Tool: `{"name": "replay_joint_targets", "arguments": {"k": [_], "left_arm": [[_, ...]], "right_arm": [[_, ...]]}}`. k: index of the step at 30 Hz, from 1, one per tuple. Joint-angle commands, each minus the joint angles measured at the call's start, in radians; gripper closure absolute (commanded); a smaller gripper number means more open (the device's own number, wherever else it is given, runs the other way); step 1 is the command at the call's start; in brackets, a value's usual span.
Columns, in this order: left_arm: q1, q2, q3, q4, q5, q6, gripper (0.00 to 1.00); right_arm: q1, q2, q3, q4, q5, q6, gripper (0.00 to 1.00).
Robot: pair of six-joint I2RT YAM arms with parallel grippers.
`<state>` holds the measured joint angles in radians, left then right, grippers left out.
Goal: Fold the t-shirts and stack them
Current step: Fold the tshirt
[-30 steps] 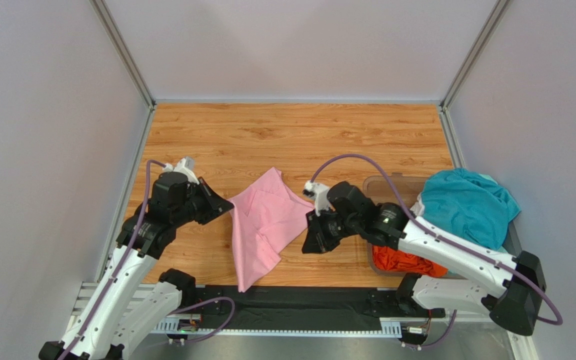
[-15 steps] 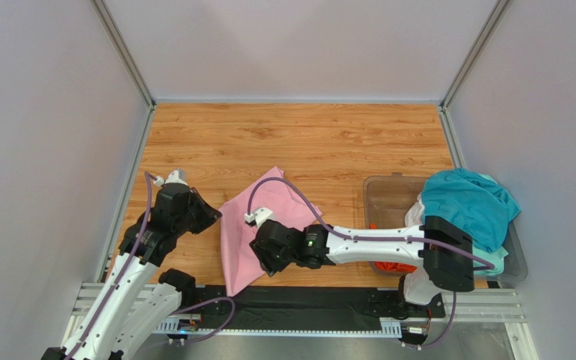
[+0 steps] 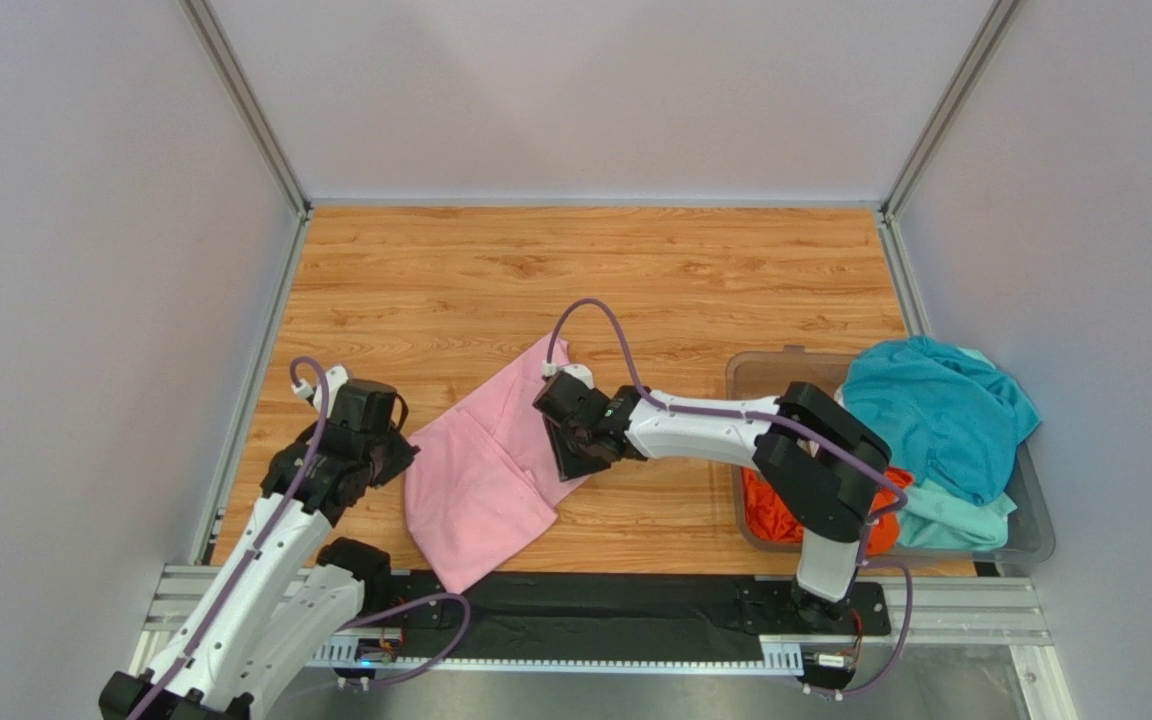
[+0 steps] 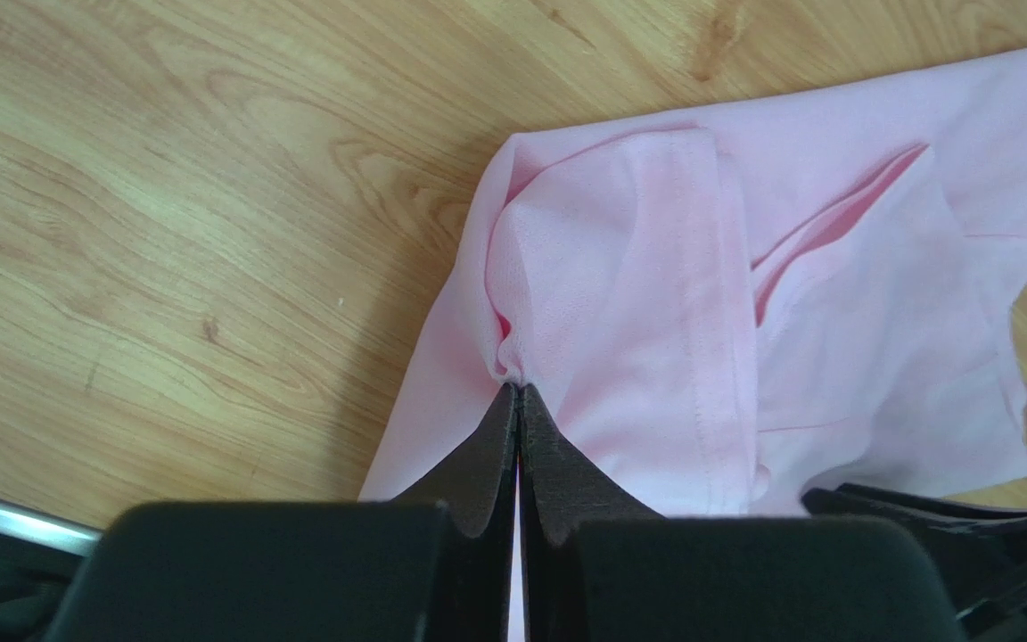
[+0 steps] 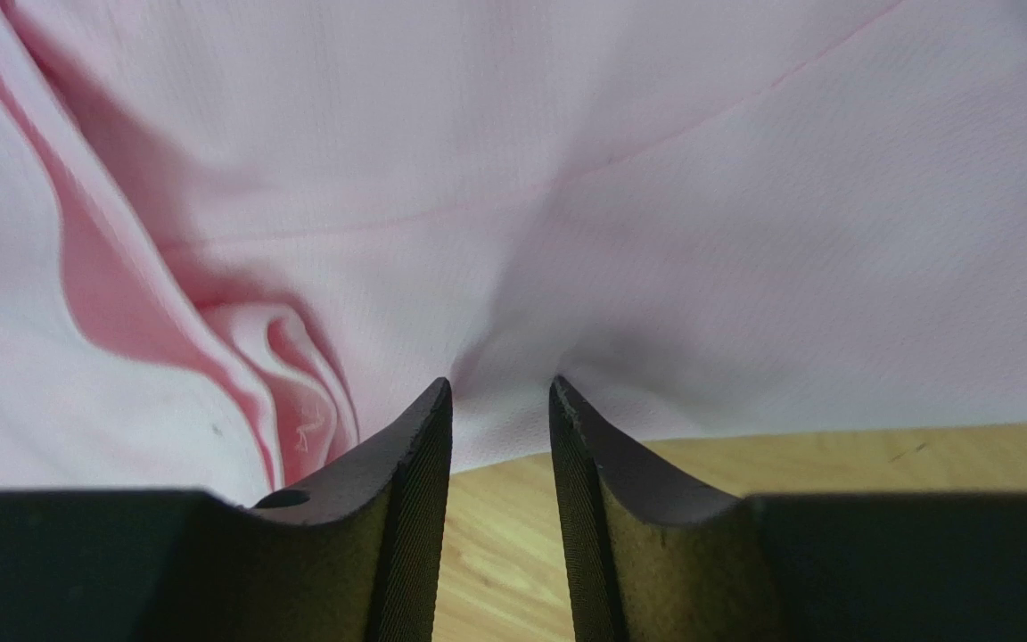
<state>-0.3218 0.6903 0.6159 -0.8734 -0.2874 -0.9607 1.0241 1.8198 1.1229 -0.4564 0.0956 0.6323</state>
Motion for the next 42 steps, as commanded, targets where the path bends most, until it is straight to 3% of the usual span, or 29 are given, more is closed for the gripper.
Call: {"name": "replay_joint_targets", "arguments": {"k": [1, 12, 19, 26, 29, 35, 42], "left_arm": [[0.023, 0.029, -0.011, 0.031, -0.009, 0.01, 1.0], [0.024, 0.136, -0.03, 0.139, 0.155, 0.077, 1.0], [0.024, 0.163, -0.07, 0.132, 0.189, 0.057, 1.0], [0.024, 0.121, -0.114, 0.139, 0.208, 0.042, 1.0], [0.024, 0.097, -0.142, 0.143, 0.195, 0.036, 1.0], [0.024, 0.069, -0.174, 0.143, 0.188, 0.03, 1.0], [0.024, 0.058, -0.199, 0.143, 0.189, 0.019, 1.0]], "right_arm": [[-0.061, 0.047, 0.038, -0.019, -0.036, -0.015, 0.66], [-0.324, 0.157, 0.159, -0.103, -0.077, -0.259, 0.66], [-0.36, 0.13, 0.319, -0.194, -0.051, -0.393, 0.56], [-0.21, -0.147, 0.155, -0.194, -0.024, -0.467, 0.38], [-0.061, -0.229, 0.085, -0.191, -0.03, -0.439, 0.36], [0.17, -0.246, -0.015, -0.189, -0.011, -0.338, 0.35], [0.271, -0.205, -0.055, -0.14, -0.048, -0.306, 0.36]]}}
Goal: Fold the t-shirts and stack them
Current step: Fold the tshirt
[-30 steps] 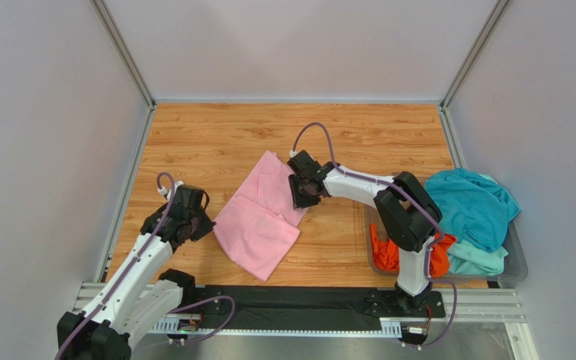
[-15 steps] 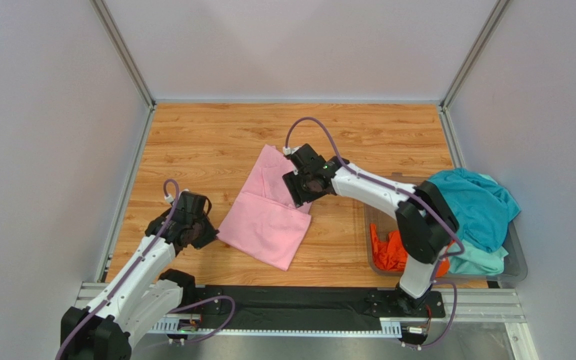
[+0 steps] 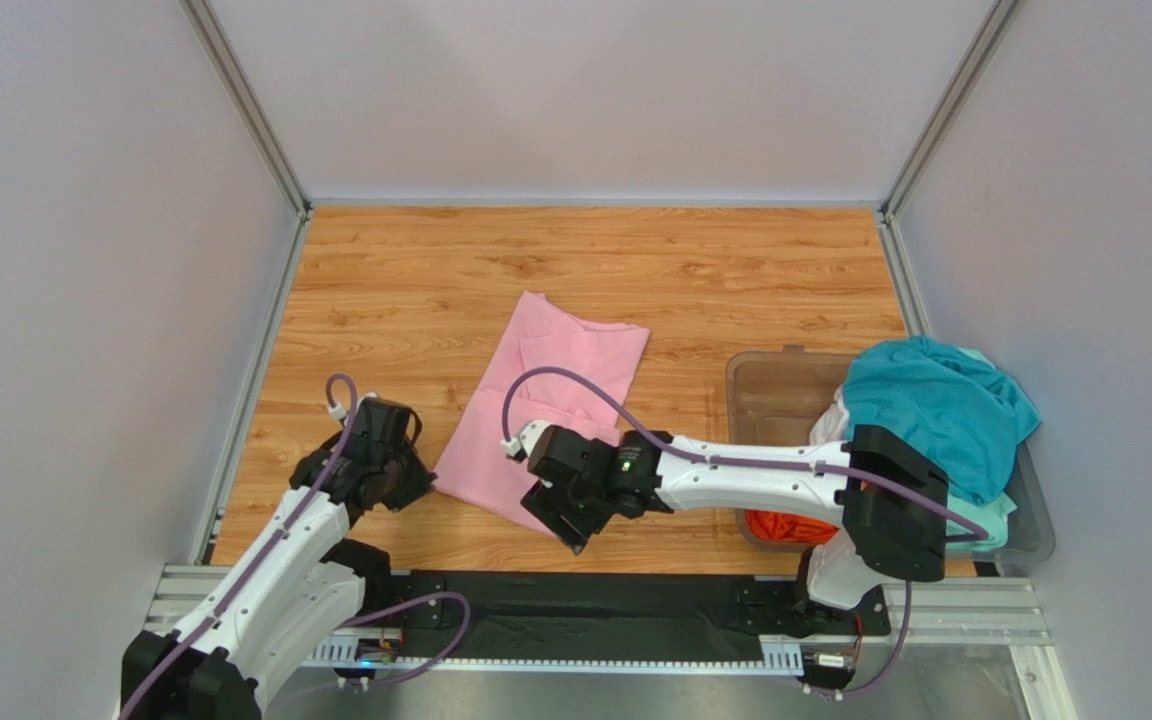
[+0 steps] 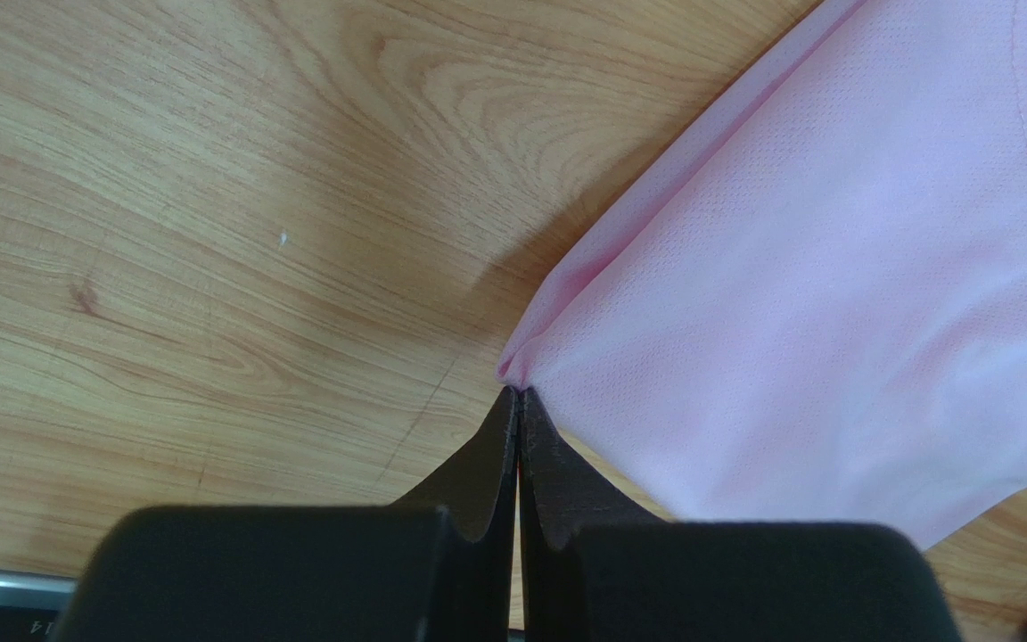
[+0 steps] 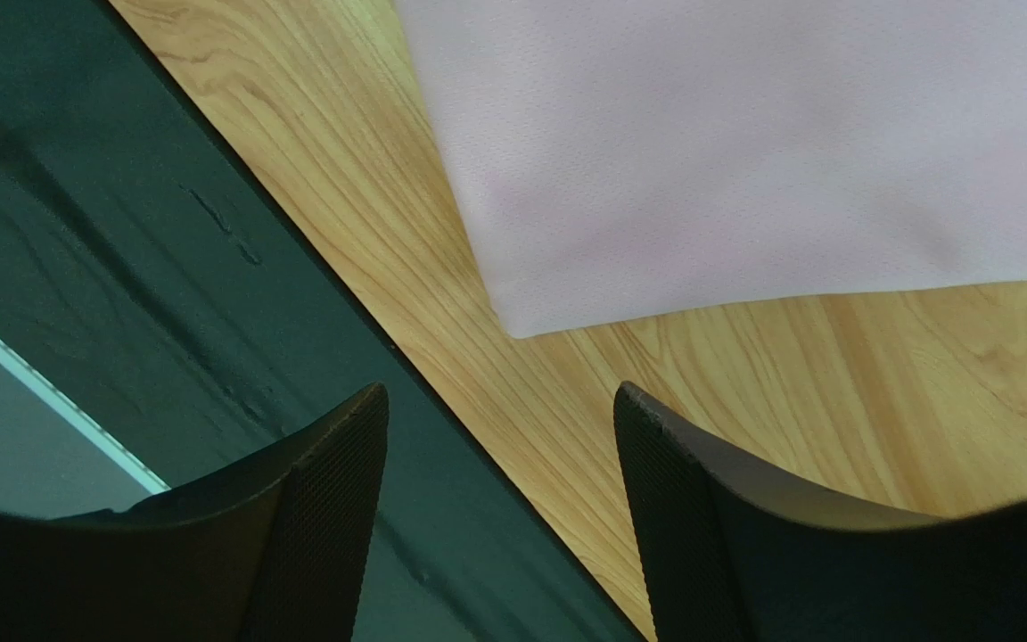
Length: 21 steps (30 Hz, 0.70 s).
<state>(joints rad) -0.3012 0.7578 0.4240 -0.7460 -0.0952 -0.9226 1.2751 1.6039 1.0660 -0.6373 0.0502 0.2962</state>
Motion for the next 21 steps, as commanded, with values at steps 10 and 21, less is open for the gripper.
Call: {"name": "replay_joint_targets", "arguments": {"k": [10, 21], "left_arm": [[0.004, -0.018, -0.017, 0.002, -0.021, -0.025, 1.0], [0.004, -0.017, -0.025, -0.003, -0.026, -0.028, 1.0]], "right_arm": [[0.063, 0.123, 0.034, 0.064, 0.049, -0.031, 0.37], [0.059, 0.174, 0.06, 0.079, 0.148, -0.029, 0.43]]}}
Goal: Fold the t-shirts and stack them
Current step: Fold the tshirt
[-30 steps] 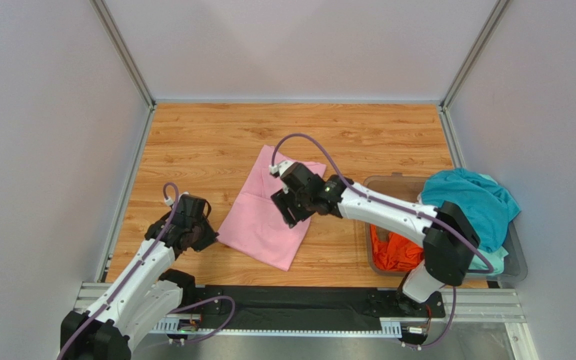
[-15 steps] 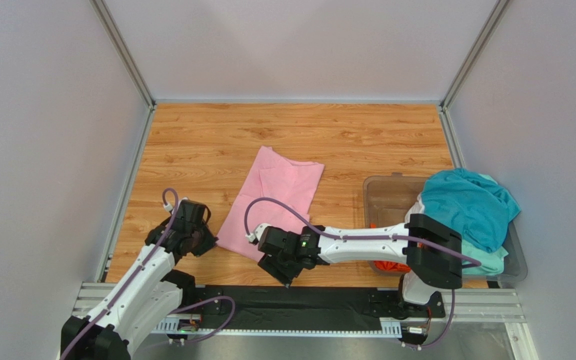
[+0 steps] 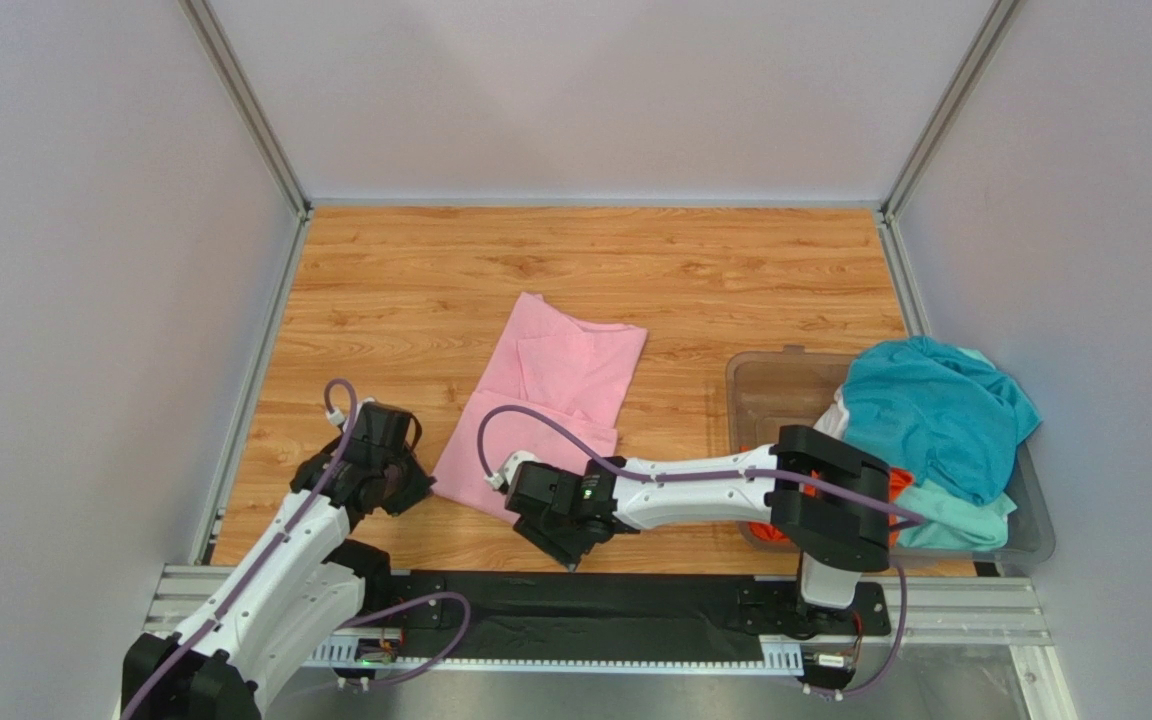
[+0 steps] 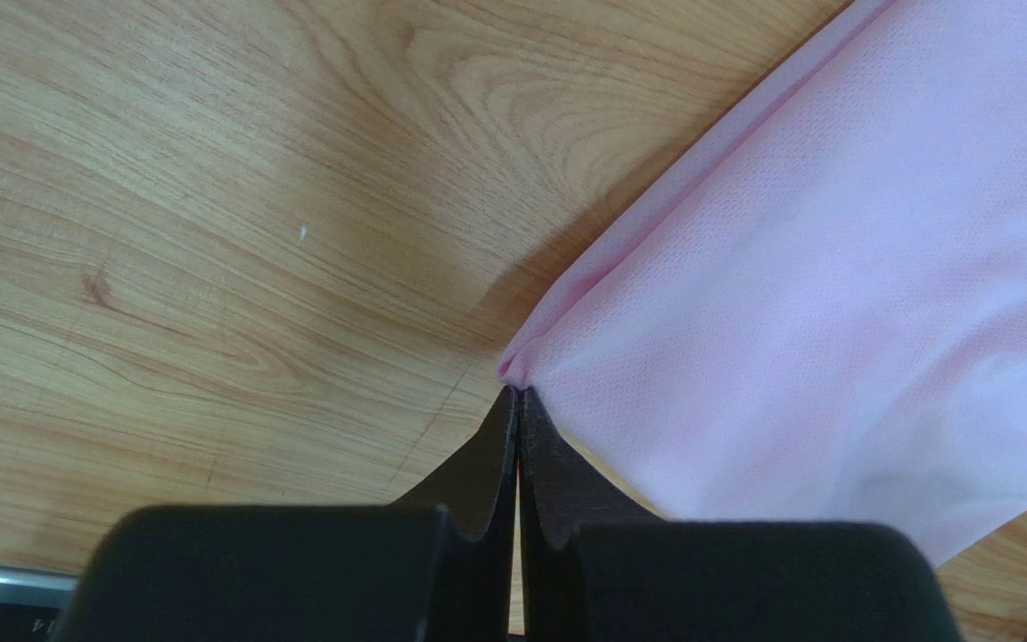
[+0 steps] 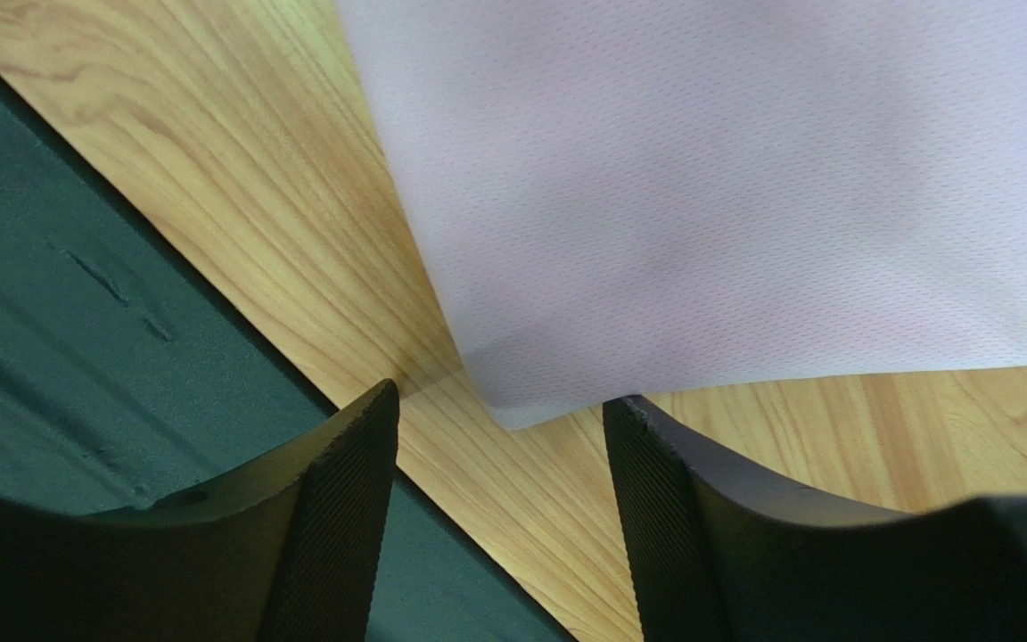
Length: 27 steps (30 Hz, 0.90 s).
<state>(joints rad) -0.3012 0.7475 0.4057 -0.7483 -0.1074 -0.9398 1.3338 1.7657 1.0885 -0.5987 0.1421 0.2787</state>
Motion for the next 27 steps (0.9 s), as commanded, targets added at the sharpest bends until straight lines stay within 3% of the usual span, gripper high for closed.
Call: {"name": "replay_joint_targets", "arguments": {"k": [1, 4, 6, 8, 12, 15, 18, 27], "left_arm": [[0.004, -0.007, -0.008, -0.002, -0.014, -0.011, 1.0], [0.004, -0.007, -0.008, -0.003, -0.017, -0.011, 1.0], [0.004, -0.005, -0.007, -0.003, -0.018, -0.013, 1.0], [0.004, -0.005, -0.005, -0.002, -0.018, -0.014, 1.0], [0.004, -0.014, 0.011, -0.025, -0.005, -0.017, 1.0], [0.004, -0.049, 0.044, -0.068, -0.002, -0.019, 1.0], [0.004, -0.117, 0.08, -0.108, -0.002, -0.011, 1.0], [0.004, -0.27, 0.223, -0.196, 0.049, 0.033, 1.0]], "right_arm": [[0.001, 0.02, 0.042, 0.04, 0.057, -0.01, 0.44], [0.001, 0.034, 0.048, 0.042, 0.065, -0.007, 0.52], [0.001, 0.043, 0.047, 0.04, 0.071, 0.002, 0.65], [0.001, 0.051, 0.045, 0.036, 0.068, 0.007, 0.68], [0.001, 0.041, 0.044, 0.013, 0.062, 0.02, 0.85], [0.001, -0.023, 0.045, -0.007, -0.013, 0.02, 0.89], [0.001, -0.109, 0.048, -0.013, -0.151, 0.02, 1.0], [-0.024, -0.29, 0.053, -0.015, -0.476, 0.048, 1.0]]}}
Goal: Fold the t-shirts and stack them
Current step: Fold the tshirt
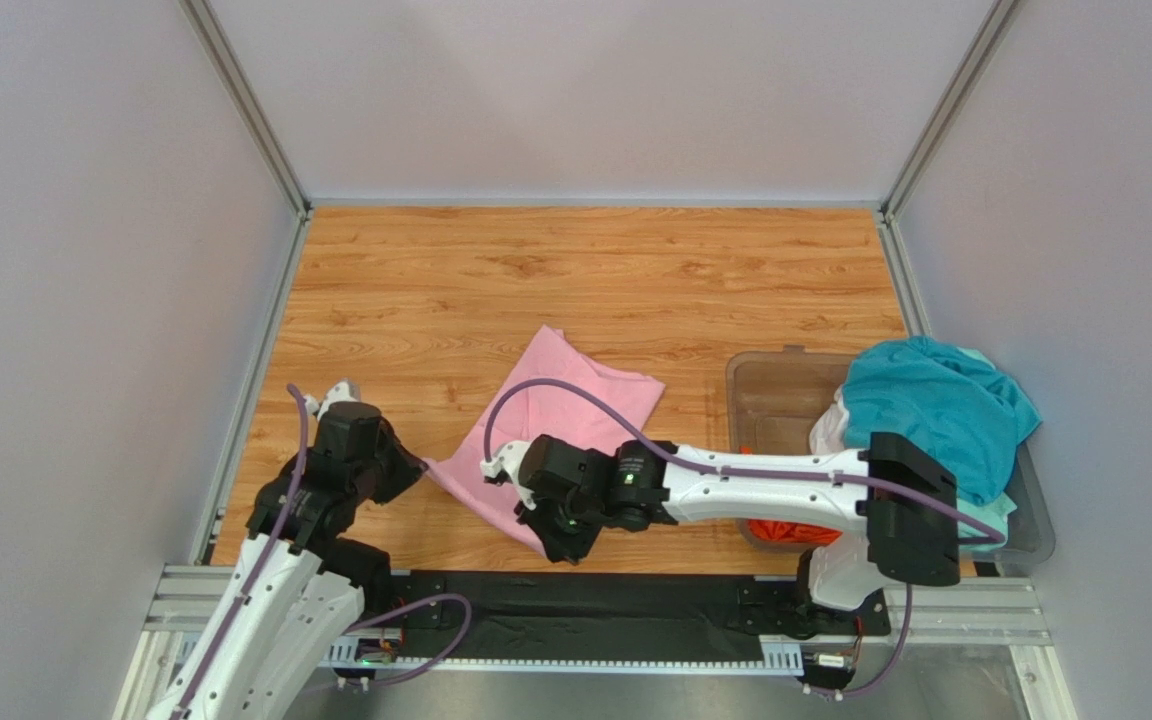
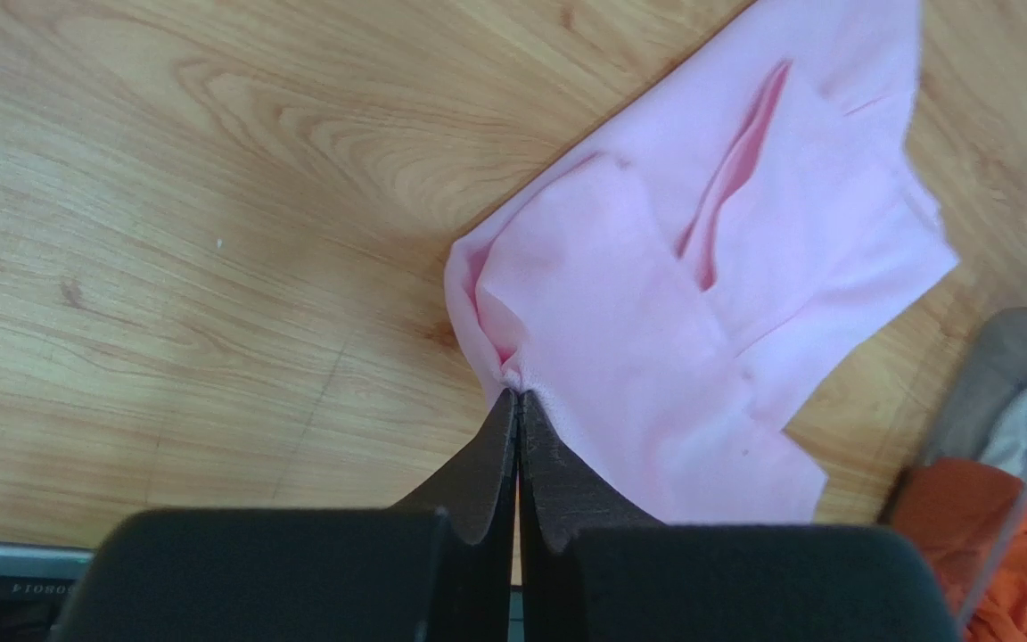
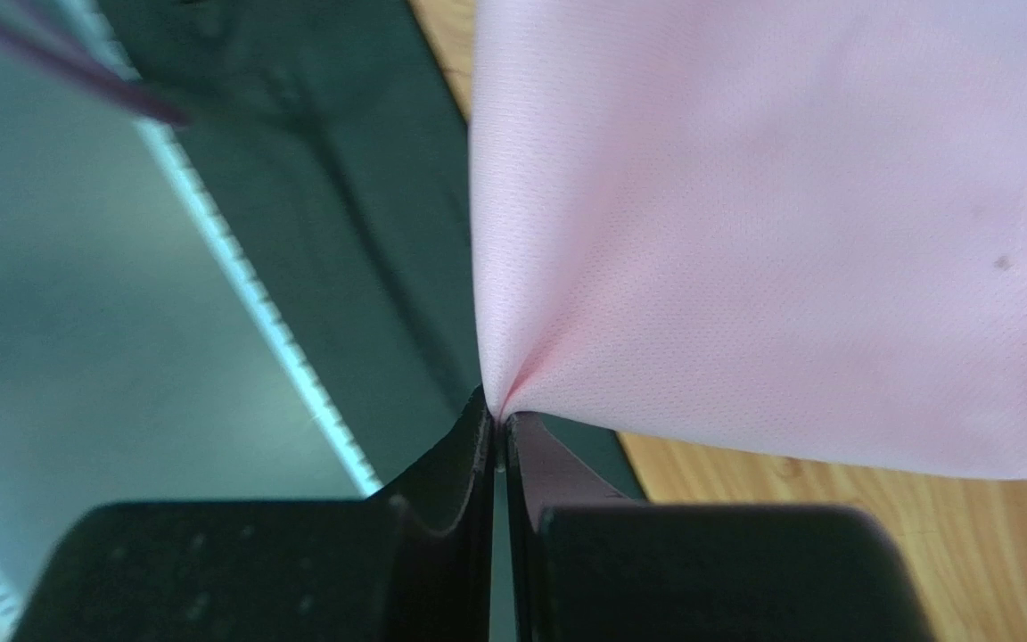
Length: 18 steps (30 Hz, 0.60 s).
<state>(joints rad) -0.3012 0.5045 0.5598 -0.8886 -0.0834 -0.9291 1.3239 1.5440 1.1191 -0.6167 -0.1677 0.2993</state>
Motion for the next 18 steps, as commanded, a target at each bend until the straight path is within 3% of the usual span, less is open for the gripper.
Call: {"name": "replay_joint_targets", "arguments": {"k": [1, 10, 18], "left_arm": [[0.004, -0.035, 0.083, -0.064, 0.021, 0.021, 1.0], [0.004, -0.052, 0.207, -0.055, -0.015, 0.039, 1.0], [0.004, 0.083, 0.209, 0.149, 0.076, 0.052, 1.0]], "right_arm": [[-0.028, -0.08, 0.016, 0.009, -0.19, 0.034, 1.0], [-0.167, -0.223, -0.105, 0.164, -0.414, 0.156, 1.0], [-0.333, -0.308, -0.235, 0.247, -0.472, 0.219, 1.0]]}}
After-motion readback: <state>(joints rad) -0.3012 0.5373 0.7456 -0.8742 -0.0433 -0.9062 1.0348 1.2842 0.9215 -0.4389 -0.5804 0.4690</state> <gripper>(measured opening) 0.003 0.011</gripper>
